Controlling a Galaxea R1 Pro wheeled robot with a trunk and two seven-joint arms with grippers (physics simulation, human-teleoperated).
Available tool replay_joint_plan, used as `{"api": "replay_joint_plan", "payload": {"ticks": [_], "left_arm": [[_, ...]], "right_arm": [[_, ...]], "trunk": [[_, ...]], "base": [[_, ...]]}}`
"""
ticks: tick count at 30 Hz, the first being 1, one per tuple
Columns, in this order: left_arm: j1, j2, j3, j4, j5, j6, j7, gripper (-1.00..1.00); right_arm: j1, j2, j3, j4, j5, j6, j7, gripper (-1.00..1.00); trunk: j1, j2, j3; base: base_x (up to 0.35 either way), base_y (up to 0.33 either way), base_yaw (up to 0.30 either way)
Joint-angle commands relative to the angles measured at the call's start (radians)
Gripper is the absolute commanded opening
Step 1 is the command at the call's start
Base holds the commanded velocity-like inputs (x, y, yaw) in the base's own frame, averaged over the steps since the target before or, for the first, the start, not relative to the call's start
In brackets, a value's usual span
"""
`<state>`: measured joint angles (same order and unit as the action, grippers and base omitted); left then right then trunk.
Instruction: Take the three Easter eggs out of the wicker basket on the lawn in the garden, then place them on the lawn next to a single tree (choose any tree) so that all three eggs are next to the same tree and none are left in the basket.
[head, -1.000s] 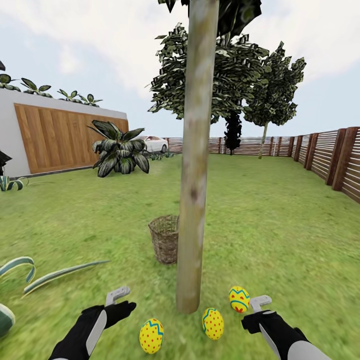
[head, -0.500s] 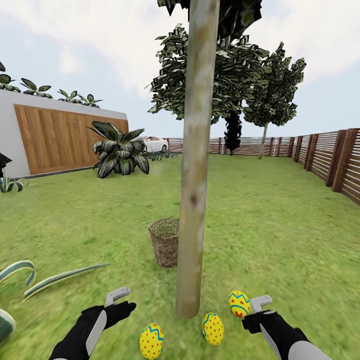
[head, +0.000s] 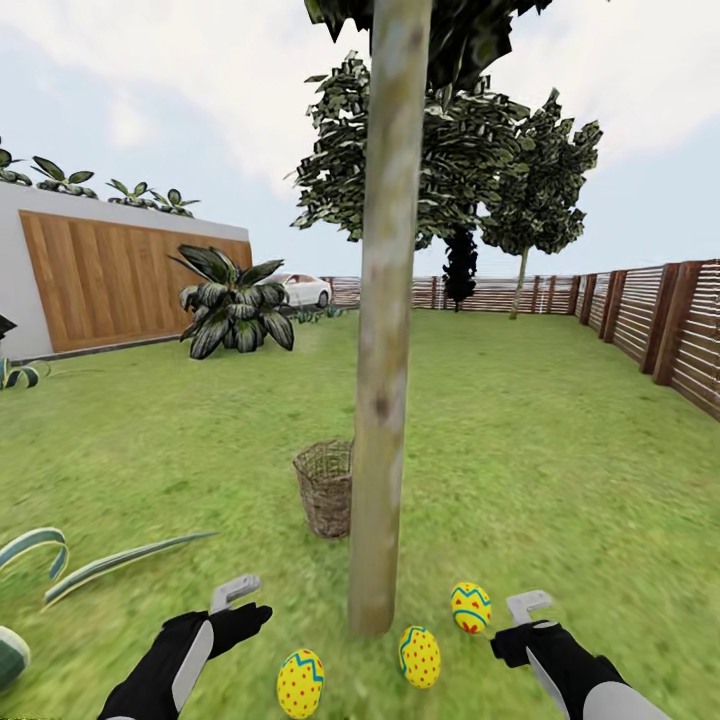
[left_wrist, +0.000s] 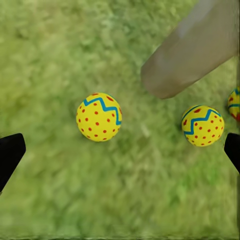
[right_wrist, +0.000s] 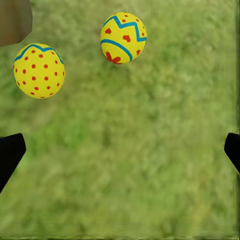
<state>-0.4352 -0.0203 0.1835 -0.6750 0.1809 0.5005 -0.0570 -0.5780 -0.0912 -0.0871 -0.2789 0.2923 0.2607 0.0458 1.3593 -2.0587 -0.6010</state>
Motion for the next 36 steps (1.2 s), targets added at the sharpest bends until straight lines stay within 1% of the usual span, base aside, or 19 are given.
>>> {"api": "replay_joint_plan", "payload": {"ticks": [1,6,9,12,30,34,36], "left_arm": [[0.000,-0.001,0.007,-0.002,0.002,0.006,-0.004,1.00],[0.000,-0.001,0.007,-0.002,0.002,0.007,-0.003,1.00],[0.000,-0.001,0.007,-0.001,0.002,0.007,-0.003,1.00],[0.000,-0.001,0.007,-0.001,0.003,0.007,-0.003,1.00],[0.000,0.001,0.012,-0.001,0.005,0.014,-0.002,1.00],[0.000,0.005,0.011,0.000,0.003,0.018,-0.004,1.00],[0.000,0.010,0.012,0.015,0.002,0.020,-0.005,1.00]], "right_arm": [[0.000,0.001,-0.008,-0.002,0.010,0.005,0.005,1.00],[0.000,0.001,-0.008,-0.002,0.004,0.005,0.005,1.00],[0.000,0.000,-0.008,-0.002,-0.040,0.005,0.004,1.00],[0.000,-0.001,-0.008,-0.002,-0.060,0.005,0.003,1.00],[0.000,0.001,-0.006,0.000,-0.062,0.005,0.002,1.00],[0.000,0.001,-0.006,0.000,-0.061,0.005,0.004,1.00],[0.000,0.001,-0.005,0.000,-0.060,0.005,0.005,1.00]], "trunk": [[-0.005,0.007,0.003],[-0.024,0.042,0.023],[-0.035,0.063,0.035],[-0.047,0.084,0.047],[-0.116,0.210,0.104],[-0.131,0.238,0.116],[-0.139,0.252,0.122]], "base": [[-0.321,0.000,-0.159],[-0.333,0.000,-0.208],[-0.334,0.000,-0.240],[-0.181,0.000,-0.173],[-0.008,0.000,-0.009],[0.000,0.000,0.000],[0.000,0.000,0.000]]}}
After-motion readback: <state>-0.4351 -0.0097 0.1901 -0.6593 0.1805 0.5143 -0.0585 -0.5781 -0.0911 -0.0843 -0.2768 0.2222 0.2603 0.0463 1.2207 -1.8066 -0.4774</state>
